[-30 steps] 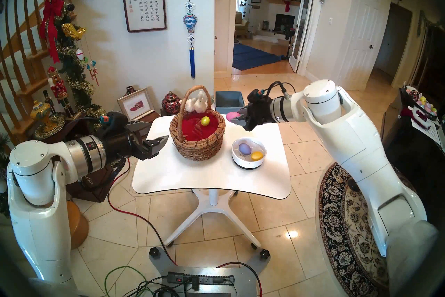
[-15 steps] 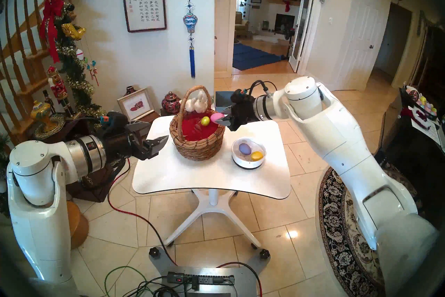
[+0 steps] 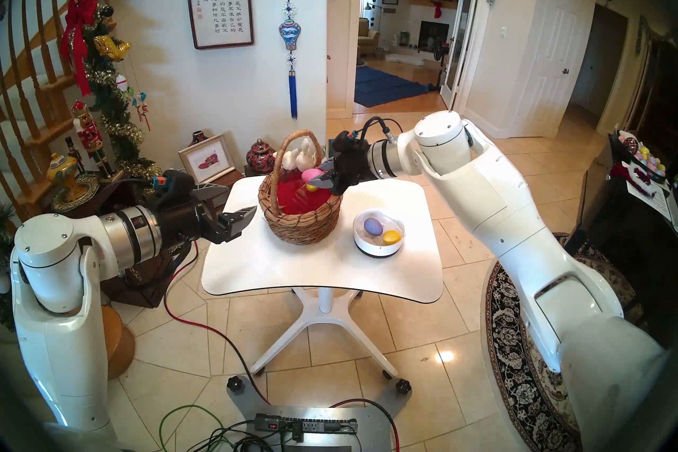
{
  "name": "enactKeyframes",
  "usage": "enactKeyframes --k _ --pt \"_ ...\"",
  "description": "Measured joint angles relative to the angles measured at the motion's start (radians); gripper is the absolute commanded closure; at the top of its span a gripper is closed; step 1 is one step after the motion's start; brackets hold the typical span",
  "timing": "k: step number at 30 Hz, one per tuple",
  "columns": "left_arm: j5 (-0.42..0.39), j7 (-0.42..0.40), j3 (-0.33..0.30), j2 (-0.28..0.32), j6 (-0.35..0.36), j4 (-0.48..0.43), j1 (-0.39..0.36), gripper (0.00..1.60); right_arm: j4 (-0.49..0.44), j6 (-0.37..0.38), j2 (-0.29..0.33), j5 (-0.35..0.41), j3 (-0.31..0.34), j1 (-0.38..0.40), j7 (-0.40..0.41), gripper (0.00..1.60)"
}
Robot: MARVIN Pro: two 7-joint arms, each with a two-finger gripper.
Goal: Put easter egg into basket
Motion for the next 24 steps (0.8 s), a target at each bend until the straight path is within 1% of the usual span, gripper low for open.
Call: enactKeyframes --k 10,16,21,24 --pt "0.0 0.0 0.0 0.0 0.0 0.0 0.0 0.0 0.042 -0.033 -0.047 -0.001 -0.013 0.016 0.006 0.88" --pt "0.0 0.0 0.0 0.0 0.0 0.0 0.0 0.0 0.049 -0.049 -0.066 0.004 -0.015 0.016 0.003 0.87" --pt "0.0 0.0 0.0 0.0 0.0 0.0 0.0 0.0 0.054 -0.06 -0.08 0.005 -0.019 0.016 -0.001 0.8" --pt "0.0 0.0 0.0 0.0 0.0 0.0 0.0 0.0 0.058 -0.062 -0.085 0.005 -0.023 0.016 -0.005 0.67"
